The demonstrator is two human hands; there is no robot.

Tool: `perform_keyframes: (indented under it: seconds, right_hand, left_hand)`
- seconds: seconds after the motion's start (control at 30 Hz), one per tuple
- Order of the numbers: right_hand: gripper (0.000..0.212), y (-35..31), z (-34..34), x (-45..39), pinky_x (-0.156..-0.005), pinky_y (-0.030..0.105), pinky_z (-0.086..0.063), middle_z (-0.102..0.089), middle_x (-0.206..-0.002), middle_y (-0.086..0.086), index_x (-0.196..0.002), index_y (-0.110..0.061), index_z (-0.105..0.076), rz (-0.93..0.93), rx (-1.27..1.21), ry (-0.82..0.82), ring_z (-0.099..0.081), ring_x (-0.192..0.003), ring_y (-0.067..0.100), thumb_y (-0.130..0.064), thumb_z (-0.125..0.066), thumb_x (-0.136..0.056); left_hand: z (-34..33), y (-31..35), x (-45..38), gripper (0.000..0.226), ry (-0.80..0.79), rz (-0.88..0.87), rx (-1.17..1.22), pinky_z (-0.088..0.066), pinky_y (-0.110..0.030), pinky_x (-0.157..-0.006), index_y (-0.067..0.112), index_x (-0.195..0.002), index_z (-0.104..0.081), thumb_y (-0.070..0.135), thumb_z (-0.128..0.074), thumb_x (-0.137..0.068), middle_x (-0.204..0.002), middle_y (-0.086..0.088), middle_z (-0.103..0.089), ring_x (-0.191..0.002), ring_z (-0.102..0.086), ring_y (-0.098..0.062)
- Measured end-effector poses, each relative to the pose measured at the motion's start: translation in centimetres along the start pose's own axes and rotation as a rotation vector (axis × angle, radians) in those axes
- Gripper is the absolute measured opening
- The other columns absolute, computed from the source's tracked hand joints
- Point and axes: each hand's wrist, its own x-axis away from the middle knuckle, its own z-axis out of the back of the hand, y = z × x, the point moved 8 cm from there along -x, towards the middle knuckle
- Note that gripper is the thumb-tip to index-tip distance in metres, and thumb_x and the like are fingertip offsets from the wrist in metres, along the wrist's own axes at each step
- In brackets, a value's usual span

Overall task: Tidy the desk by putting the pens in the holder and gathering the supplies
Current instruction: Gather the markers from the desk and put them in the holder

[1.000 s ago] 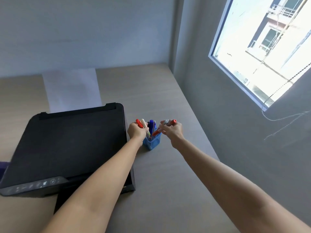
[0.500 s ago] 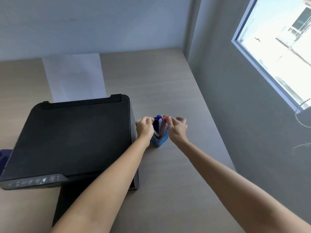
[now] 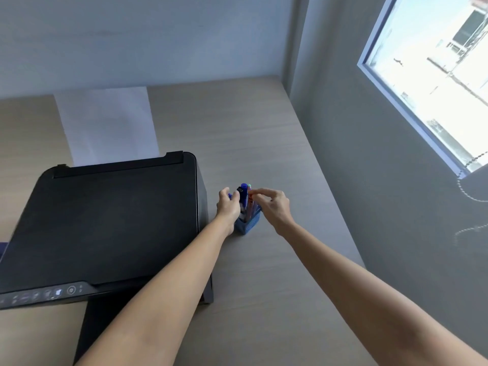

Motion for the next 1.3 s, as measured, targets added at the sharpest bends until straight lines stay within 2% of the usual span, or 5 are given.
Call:
perform_keyframes:
  seconds: [0.23,0.43,0.8,1.1,1.3]
  right_hand:
    - [0.04,3.7,-0.9,-0.7,-0.093,0.047,-0.047,-0.056,-0.122,0.01,-0.124,-0.02,-0.055,-0.321,-0.317,-0.084,-0.058,-0.108,0.031,-0.046,-0.037,-0.098]
    - [0.065,4.5,-2.7,-1.1,-0.075,0.033,-0.046,-0.064,-0.089,0.011,-0.081,-0.011,-0.065,-0.378,-0.387,-0.159,-0.055,-0.078,0.024,-0.051,-0.018,-0.101]
    - [0.081,3.2,-4.1,-3.2,-0.105,0.048,-0.045,-0.064,-0.123,0.019,-0.122,-0.001,-0.063,-0.355,-0.33,-0.215,-0.06,-0.111,0.031,-0.062,-0.016,-0.095]
    - [0.07,-4.3,0.1,-2.2,-0.104,0.039,-0.036,-0.057,-0.131,0.015,-0.137,-0.006,-0.049,-0.144,-0.108,-0.041,-0.051,-0.121,0.029,-0.056,-0.019,-0.098]
    - [0.077,-11.9,-1.8,1.2,-0.093,0.046,-0.045,-0.063,-0.117,0.024,-0.121,0.009,-0.054,0.019,-0.068,-0.01,-0.059,-0.102,0.035,-0.057,-0.023,-0.096]
  left_hand:
    - [0.3,-1.7,2.6,0.106,0.133,0.342,0.533,-0.036,-0.062,-0.104,0.019,-0.14,-0.037,0.09,-0.016,-0.065,-0.137,-0.009,-0.055,-0.121,-0.055,-0.039]
    - [0.2,-0.2,3.4,0.063,0.171,0.273,0.722,-0.043,-0.05,-0.103,0.013,-0.1,-0.06,0.06,-0.018,-0.094,-0.123,-0.018,-0.063,-0.103,-0.063,-0.035]
    - [1.3,1.5,1.0,0.053,0.162,0.243,0.599,-0.043,-0.041,-0.104,0.012,-0.073,-0.056,0.05,-0.025,-0.095,-0.115,-0.02,-0.063,-0.1,-0.063,-0.032]
    - [2.8,7.3,8.0,0.051,0.116,0.146,0.368,-0.039,-0.032,-0.098,0.009,-0.143,-0.04,0.034,-0.023,-0.102,-0.151,-0.012,-0.039,-0.121,-0.051,-0.024]
    - [9.0,12.9,13.0,0.056,0.023,-0.124,0.338,-0.018,-0.042,-0.116,0.011,-0.146,-0.039,0.037,-0.026,-0.098,-0.15,-0.008,-0.042,-0.139,-0.037,-0.023]
